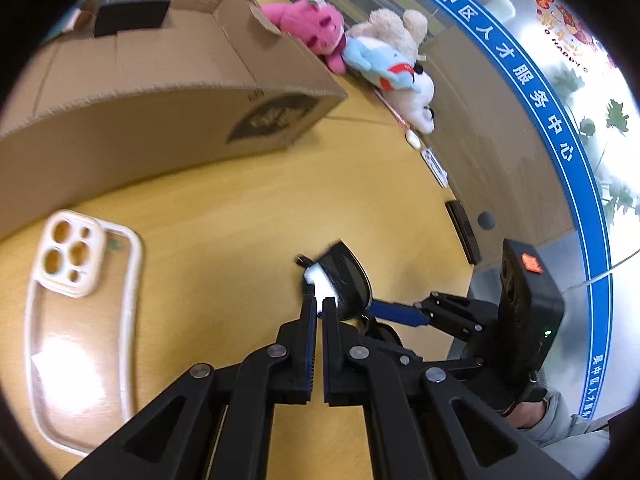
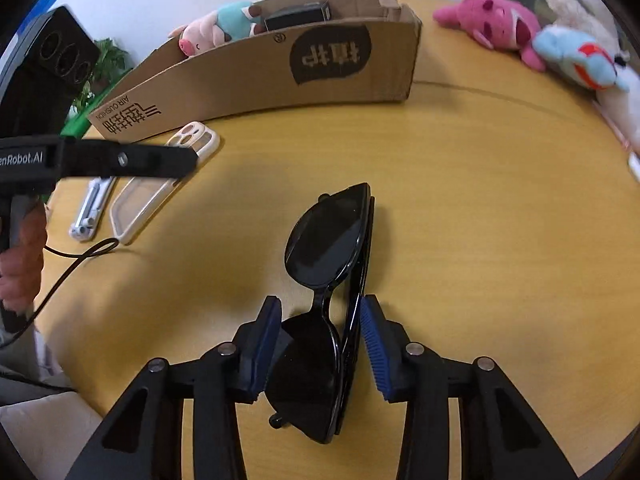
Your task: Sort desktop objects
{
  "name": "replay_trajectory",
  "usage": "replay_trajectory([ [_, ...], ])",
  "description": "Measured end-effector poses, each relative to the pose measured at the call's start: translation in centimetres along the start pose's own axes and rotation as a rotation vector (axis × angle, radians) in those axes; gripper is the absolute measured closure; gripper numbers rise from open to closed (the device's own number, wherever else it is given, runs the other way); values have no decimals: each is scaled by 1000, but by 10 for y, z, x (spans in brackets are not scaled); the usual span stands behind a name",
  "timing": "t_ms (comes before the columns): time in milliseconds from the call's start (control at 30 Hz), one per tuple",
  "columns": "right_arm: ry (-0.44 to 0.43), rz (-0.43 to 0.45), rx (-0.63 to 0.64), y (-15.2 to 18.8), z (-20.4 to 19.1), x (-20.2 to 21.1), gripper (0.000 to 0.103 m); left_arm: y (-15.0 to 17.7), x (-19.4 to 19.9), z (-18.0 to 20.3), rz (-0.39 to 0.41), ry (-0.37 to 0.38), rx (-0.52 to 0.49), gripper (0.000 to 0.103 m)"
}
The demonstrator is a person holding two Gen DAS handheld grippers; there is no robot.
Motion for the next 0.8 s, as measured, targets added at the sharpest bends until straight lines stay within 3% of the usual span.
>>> replay_trajectory([
  [100,-25,31,-28,-4,-4,-4,74,2,-6,0,-16,11,8,103],
  [267,-79,37,-49,-6,-12,-16,75,7,-22,-4,-59,36,59,103],
  [400,-84,45,-23,-13,-20,-22,75,14,-32,3,-91,39,45,103],
  [533,-125,53,-28,-19,-25,-24,77,11,-27,-1,-70,38,59,101],
  [633,-196,70,-74,-25,-23,-22,92,9,-16,-9,-41,20,68,101],
  [800,-231,83,-126,-33,-18,-20,95,9,-11,-17,-28,6,103,101],
])
Point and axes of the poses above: each gripper's, at about its wrist camera, not at the fingertips, and x roughly against the way its jaws point, z to its right, y to its underside, the point moved 9 cm from there along -x, roughly the way its jaws point, and after that the axes turned 1 degree about z, right-handed, at the moved point
